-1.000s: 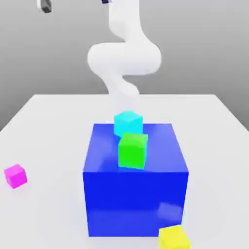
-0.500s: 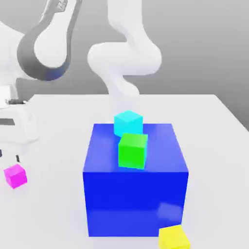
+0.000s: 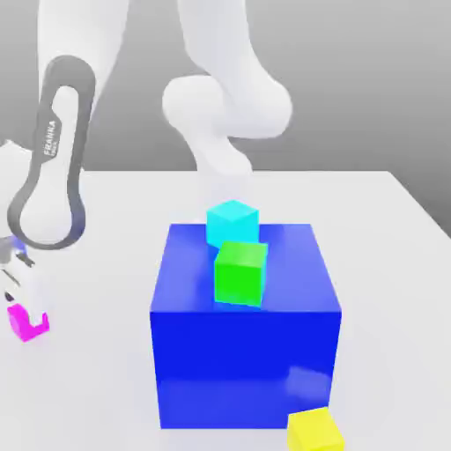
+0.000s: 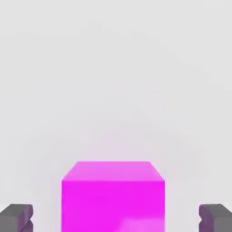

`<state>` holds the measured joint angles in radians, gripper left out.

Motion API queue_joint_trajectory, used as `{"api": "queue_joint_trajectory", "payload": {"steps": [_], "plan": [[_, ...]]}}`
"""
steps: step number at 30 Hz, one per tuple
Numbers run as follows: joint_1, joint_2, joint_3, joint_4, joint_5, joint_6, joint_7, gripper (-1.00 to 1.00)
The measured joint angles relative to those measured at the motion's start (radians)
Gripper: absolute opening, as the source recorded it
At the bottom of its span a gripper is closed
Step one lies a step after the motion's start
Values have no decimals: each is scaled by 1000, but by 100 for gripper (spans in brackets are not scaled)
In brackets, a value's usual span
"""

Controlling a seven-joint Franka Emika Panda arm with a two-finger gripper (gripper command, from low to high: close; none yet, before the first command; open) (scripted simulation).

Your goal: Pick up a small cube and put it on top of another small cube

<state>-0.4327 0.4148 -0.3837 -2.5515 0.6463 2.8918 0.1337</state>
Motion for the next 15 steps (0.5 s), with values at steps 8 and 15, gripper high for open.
{"api": "queue_joint_trajectory", "payload": {"steps": [8, 15], "plan": [[19, -18, -25, -6, -26, -12, 20, -100], [165, -184, -220, -60, -271, -109, 205, -100]]}}
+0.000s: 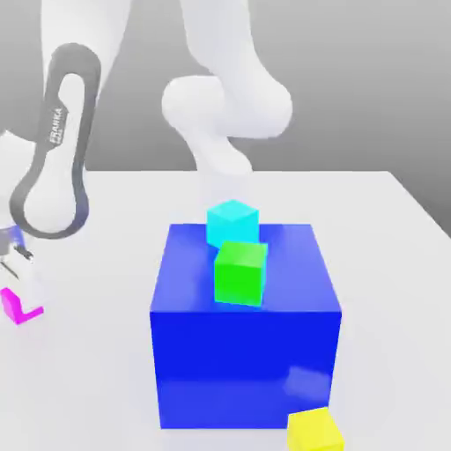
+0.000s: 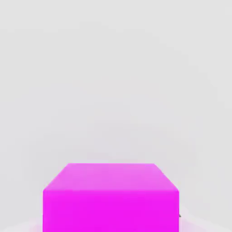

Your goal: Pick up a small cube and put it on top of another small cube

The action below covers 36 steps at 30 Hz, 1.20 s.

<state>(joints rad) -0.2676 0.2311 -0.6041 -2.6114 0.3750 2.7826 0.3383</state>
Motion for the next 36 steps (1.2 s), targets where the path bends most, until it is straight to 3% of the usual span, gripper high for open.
{"api": "queue_joint_trajectory", "payload": {"steps": [3, 11, 15, 21, 30, 35, 36], "plan": [[29, -40, 13, -2, -30, 1, -16, -100], [192, -134, 285, 122, 111, -106, -379, -100], [319, -198, 362, 180, 140, -216, -511, -100], [410, -344, 412, 212, -13, -437, -480, -100], [381, -602, 560, 199, -367, -729, -273, -100], [357, -575, 564, 95, -385, -610, -235, -100], [356, -566, 564, 80, -385, -587, -235, 100]]}}
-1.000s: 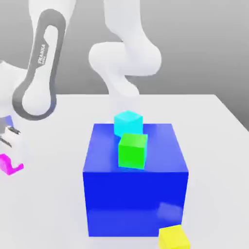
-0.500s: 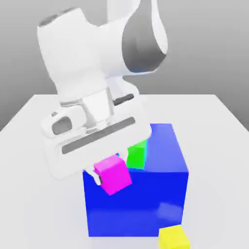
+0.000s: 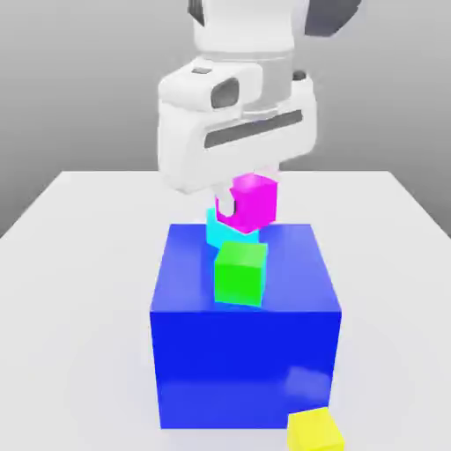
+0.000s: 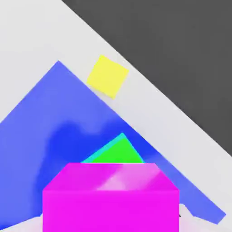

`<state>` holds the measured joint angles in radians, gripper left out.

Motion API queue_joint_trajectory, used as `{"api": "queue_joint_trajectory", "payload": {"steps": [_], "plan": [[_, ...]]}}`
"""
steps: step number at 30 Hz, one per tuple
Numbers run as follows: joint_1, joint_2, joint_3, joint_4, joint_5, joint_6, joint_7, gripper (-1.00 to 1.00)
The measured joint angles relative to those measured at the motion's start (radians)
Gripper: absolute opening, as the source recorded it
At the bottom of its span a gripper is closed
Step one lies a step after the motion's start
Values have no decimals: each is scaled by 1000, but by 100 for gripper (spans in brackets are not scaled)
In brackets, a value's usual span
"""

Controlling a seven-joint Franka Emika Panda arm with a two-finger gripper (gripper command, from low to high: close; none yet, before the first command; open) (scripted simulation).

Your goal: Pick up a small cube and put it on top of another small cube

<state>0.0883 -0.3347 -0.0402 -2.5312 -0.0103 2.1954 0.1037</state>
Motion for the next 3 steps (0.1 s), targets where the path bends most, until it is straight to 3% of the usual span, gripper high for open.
{"api": "queue_joint_trajectory", "payload": {"steps": [3], "plan": [[0, 0, 0, 0, 0, 0, 0, 100]]}}
